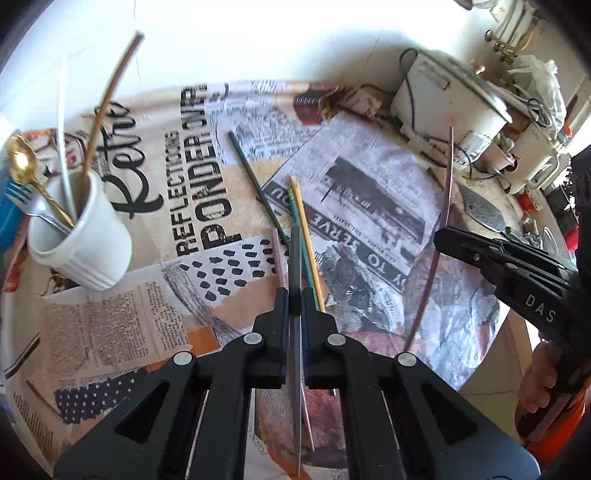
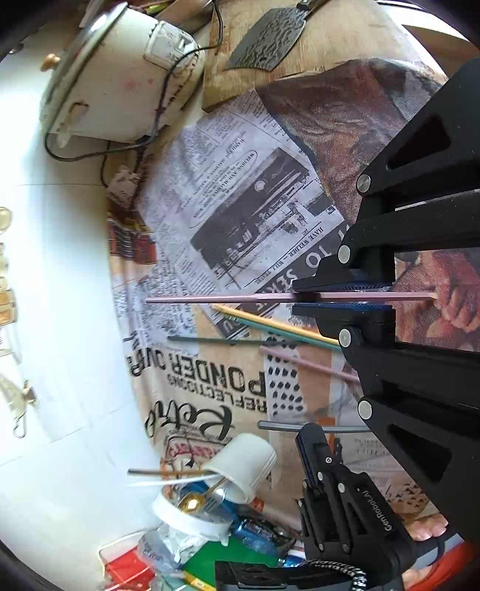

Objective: Organize utensils
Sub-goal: 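Lift the grey chopstick with the left tool while the right tool lifts the pink chopstick toward the cup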

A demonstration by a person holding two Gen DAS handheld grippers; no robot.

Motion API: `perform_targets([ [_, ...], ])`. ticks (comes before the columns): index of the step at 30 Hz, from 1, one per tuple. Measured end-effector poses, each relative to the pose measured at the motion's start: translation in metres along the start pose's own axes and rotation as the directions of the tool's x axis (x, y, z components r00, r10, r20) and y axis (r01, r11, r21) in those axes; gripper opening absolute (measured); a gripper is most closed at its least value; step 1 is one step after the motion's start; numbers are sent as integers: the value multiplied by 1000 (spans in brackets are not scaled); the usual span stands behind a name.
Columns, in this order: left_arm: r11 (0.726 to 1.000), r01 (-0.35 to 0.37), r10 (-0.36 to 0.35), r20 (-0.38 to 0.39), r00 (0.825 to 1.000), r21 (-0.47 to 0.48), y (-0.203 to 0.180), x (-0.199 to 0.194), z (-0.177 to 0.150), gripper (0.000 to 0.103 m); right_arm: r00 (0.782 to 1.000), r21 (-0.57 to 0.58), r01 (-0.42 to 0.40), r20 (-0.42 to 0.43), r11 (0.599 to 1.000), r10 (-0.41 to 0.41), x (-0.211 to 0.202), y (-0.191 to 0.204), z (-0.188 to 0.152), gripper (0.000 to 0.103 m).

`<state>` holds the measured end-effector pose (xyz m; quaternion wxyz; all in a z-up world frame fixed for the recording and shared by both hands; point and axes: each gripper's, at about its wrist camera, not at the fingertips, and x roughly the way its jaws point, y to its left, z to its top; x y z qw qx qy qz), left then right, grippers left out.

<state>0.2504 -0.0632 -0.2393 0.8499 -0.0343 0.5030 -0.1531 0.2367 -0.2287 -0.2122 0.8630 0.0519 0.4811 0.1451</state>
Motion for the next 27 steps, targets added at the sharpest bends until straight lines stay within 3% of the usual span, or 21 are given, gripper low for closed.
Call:
perform_targets([
  [7,999,-36,36,90,995,1,-8,-36,-12,4,998,-14,-22,67,1000,23,-30,12,-2,5],
  [14,998,-51,58,194,979,-43,-8,-69,-20,4,989,-37,-47,136,998,51,-52,24,2,5],
  [27,992,-99,123,372,920,-83,0,-125,-8,4,969,-126,-96,214,987,121,-73,54,21,5],
])
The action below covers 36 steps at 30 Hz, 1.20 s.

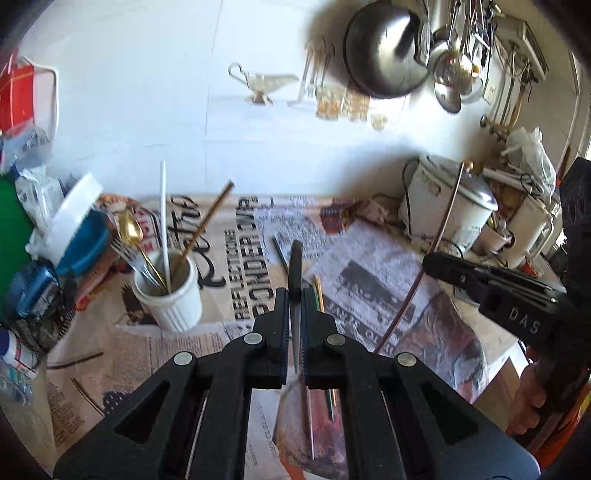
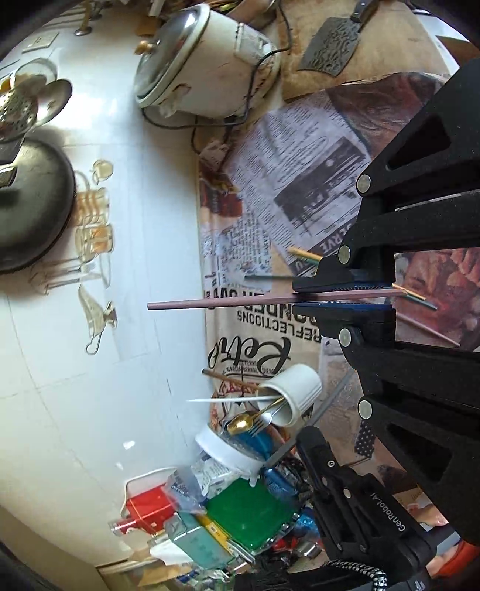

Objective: Organize utensils
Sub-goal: 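Lift the grey chopstick with the left tool while the right tool lifts the pink chopstick toward the cup, then lower the grey chopstick into the cup with the left tool while the right tool lowers the pink one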

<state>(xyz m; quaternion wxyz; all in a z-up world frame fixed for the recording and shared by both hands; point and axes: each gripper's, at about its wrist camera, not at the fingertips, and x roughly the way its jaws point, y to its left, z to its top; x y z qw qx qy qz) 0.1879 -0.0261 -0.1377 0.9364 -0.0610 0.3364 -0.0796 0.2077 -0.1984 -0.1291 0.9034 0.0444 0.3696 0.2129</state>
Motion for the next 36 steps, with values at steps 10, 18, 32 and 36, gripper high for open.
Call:
perform_targets([
  [10,999,-44,45,110,993,-16,16,-23,30,4,995,-76,-76,54,994,80,0,29,29,5],
  [18,991,-111,122,182,976,-71,45,-41,52,4,983,-155,-159,65,975,171,11,62,51,5],
  [32,961,-227,258,215,942,-159,108,-43,80,4,950,-269,-284,54,920,309,49,117,89,5],
  [36,950,-248,281,171,944,-190,126,-23,79,4,955,-270,-293,-27,917,297,74,110,83,5],
])
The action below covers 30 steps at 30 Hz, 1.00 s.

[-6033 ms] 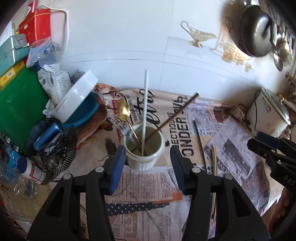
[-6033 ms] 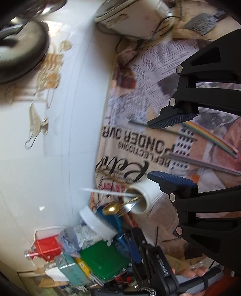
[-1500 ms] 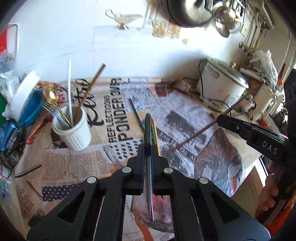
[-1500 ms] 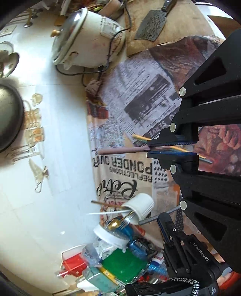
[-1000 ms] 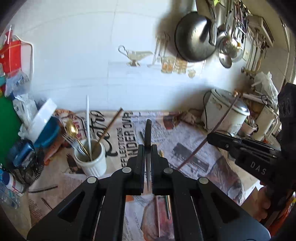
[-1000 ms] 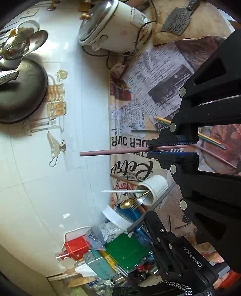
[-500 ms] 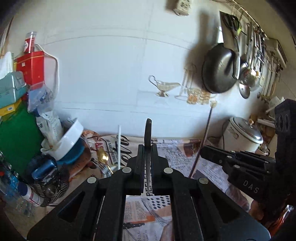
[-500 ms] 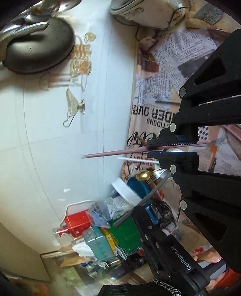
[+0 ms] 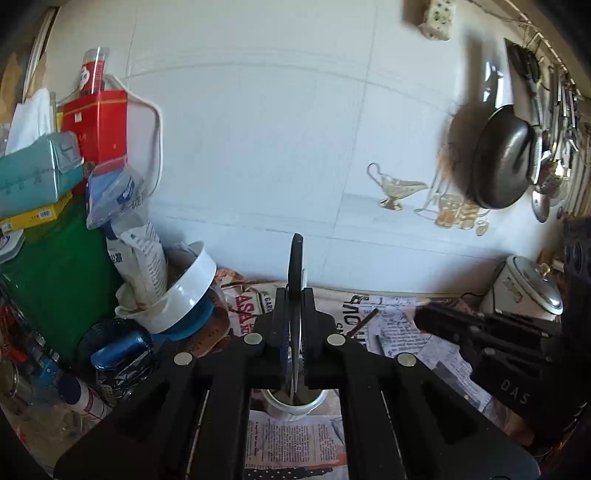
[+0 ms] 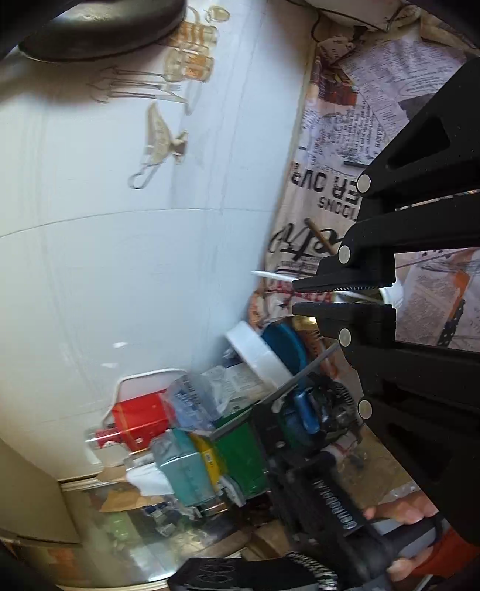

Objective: Organize utensils
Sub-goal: 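Lower the grey chopstick into the cup with the left tool while the right tool lowers the pink one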

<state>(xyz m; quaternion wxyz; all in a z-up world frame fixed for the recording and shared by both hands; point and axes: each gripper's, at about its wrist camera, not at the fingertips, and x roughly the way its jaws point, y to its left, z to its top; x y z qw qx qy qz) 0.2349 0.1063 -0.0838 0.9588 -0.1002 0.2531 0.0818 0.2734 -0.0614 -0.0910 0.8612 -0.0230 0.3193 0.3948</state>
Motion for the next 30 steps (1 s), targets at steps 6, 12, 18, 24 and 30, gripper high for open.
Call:
perform_targets([
  [6,999,-35,35,-76,996,1,6,38,-15,4,974,6,38,-223,999,-36,40,-34,-45,11],
  [12,997,-61,67,-172,983,37,4,73,-39,4,912,4,10,-411,1000,-8,85,-46,-91,21],
  [18,998,-49,55,-222,973,31,4,87,-48,1,871,50,-35,-489,998,55,122,-47,-107,21],
  [24,998,-42,50,-258,965,38,4,96,-50,1,857,28,-41,-513,999,49,142,-42,-109,8],
  [30,998,-53,60,-268,962,35,5,94,-53,4,879,2,-36,-475,999,33,133,-38,-106,5],
])
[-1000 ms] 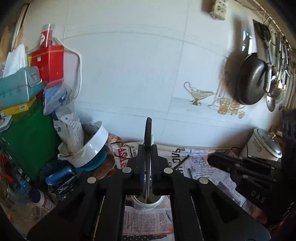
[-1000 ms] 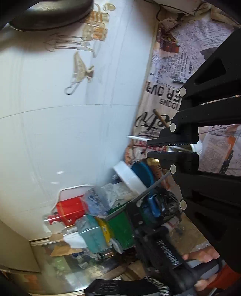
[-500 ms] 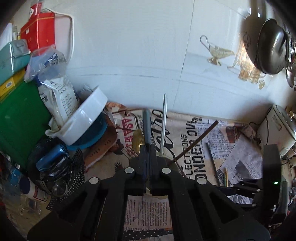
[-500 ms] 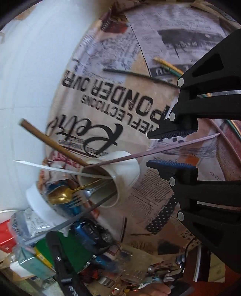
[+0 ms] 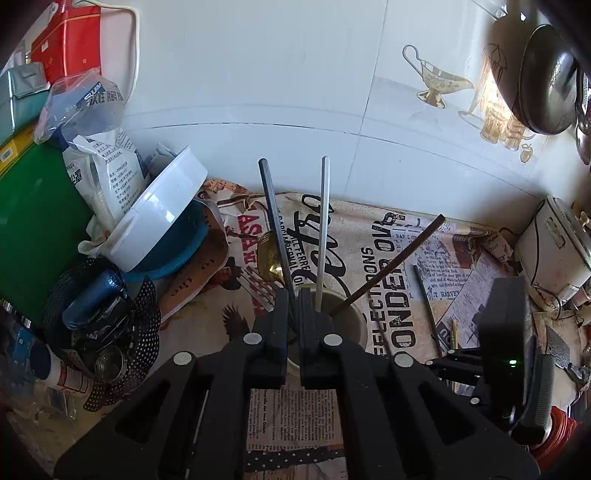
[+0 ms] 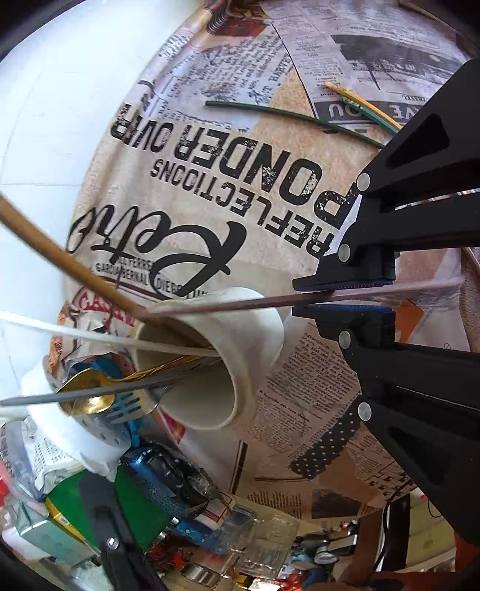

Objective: Organize utensils
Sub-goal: 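Lower the grey chopstick into the cup with the left tool while the right tool lowers the pink one, then open both tools to release the chopsticks into the cup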

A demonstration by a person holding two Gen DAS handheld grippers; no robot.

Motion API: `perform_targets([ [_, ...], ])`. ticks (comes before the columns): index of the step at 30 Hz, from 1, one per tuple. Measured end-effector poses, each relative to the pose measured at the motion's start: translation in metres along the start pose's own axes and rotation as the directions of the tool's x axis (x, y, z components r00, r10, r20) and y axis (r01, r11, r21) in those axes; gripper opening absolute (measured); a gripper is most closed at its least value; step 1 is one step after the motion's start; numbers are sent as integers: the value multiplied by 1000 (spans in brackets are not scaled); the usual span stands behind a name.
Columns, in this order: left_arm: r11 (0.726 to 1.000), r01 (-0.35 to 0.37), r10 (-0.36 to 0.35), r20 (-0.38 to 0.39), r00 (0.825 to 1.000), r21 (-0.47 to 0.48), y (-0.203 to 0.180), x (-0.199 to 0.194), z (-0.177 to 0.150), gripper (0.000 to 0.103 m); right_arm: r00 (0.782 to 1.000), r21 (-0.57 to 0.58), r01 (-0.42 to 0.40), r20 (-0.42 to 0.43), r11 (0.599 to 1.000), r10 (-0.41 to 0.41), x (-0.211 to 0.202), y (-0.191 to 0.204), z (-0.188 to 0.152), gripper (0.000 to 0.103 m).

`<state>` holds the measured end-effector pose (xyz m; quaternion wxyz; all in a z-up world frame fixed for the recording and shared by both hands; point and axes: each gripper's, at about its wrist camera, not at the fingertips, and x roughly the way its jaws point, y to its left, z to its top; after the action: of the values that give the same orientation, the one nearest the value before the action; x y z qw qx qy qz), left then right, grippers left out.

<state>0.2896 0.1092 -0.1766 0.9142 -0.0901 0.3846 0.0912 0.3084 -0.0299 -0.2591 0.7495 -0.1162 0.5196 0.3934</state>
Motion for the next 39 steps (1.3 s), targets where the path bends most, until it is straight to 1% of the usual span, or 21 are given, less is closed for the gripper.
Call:
perform_targets([
  [1,1000,-1,1,-4,1000,-3,1,-1,0,6,1000,3,2,13,1000,-2,-4,0,0,5],
  [2,1000,-6,6,-7,1000,-6,2,-2,-1,11,1000,9,4,28,1000,-4,-10,0,0,5],
  [3,1000,-7,7,-8,1000,-9,3,-3,-2,18,999,12,9,40,1000,-9,-14,0,1,5],
  [4,1000,-13,12,-7,1000,-10,4,-4,-3,23,998,17,14,64,1000,-15,-21,0,1,5],
  [5,1000,-21,21,-3,1000,-11,5,-6,-4,32,996,21,13,92,1000,-15,-31,0,2,5],
  [6,999,-32,32,7,999,-11,5,-10,-6,39,993,24,17,117,1000,-20,-39,0,3,5],
  [9,999,-44,44,19,999,-11,6,-18,-8,48,979,26,44,196,999,-48,-66,4,5,5],
  [13,999,-50,51,39,998,-13,6,-29,-11,50,961,30,51,270,998,-57,-92,9,10,5],
  [14,998,-54,55,45,997,-11,6,-32,-12,52,957,28,52,285,998,-58,-98,12,11,5],
  [17,998,-68,68,65,996,-9,5,-41,-14,57,936,15,56,347,998,-58,-120,19,18,5],
  [21,997,-68,70,82,994,-18,8,-52,-17,59,907,-13,53,420,999,-43,-144,34,30,5],
  [24,997,-71,74,97,993,-30,12,-59,-20,61,890,-31,50,455,998,-30,-153,41,39,5],
  [26,996,-76,80,103,991,-44,16,-64,-22,62,883,-43,49,468,998,-23,-155,45,43,5],
  [28,995,-81,87,103,991,-58,21,-66,-24,62,881,-52,47,473,998,-17,-153,48,46,5],
  [30,993,-91,97,99,990,-69,25,-67,-27,62,887,-60,36,462,998,-4,-149,49,50,5],
  [34,989,-102,112,83,990,-111,34,-66,-35,63,901,-54,33,433,998,-7,-132,49,55,5],
  [39,982,-116,124,42,991,-149,41,-58,-47,63,910,-44,16,414,999,3,-118,48,63,5],
])
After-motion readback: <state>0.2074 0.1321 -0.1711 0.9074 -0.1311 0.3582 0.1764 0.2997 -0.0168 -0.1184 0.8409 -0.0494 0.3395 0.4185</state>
